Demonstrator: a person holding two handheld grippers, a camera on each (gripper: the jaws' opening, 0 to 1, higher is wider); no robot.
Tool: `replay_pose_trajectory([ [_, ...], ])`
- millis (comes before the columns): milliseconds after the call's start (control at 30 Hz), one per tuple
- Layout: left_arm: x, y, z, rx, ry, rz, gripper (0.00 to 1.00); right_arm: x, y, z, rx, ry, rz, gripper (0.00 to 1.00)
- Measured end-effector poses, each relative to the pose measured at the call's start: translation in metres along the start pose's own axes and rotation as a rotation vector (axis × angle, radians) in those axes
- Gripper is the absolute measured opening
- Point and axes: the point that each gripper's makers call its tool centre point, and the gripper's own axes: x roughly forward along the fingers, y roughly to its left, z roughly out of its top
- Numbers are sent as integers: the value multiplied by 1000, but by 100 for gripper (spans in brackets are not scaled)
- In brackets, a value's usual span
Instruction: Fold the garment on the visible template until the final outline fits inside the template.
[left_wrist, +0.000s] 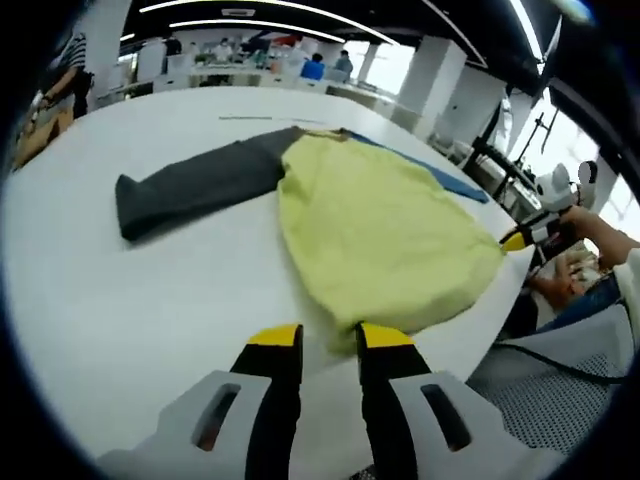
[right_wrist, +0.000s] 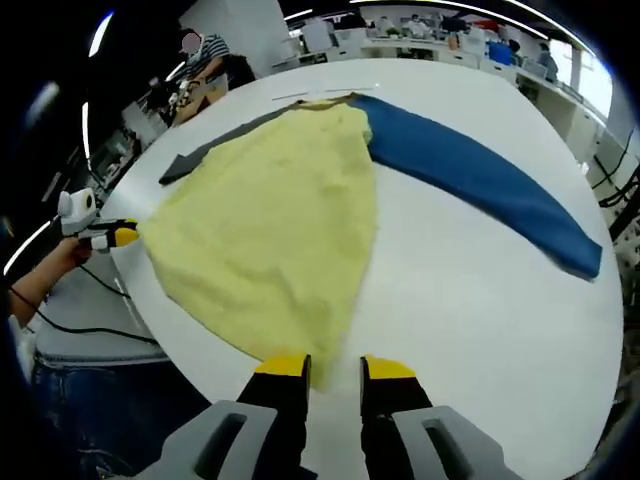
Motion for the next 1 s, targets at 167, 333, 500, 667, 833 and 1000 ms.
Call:
replay_pose_trajectory([
  [167, 7, -3, 7, 9, -12, -3, 15, 1, -2, 2, -16, 0, -20, 10],
  [333, 15, -7, 12, 38, -14, -4, 11, 1, -2, 2, -35, 12, -28, 10],
  [500, 23, -5, 25, 58, -40, 6, 8, 2, -2, 2, -50, 14, -36, 10],
  [667, 31, -2, 32, 32, -42, 8, 4, 2, -2, 2, -64, 17, -51, 9],
  [833, 32, -1, 28, 31, -21, 33, 3, 2, 1, 0, -92, 27, -81, 6],
  [1000, 26, -1, 24, 13, 9, 44, 2, 2, 0, 0, -57, 33, -91, 4],
])
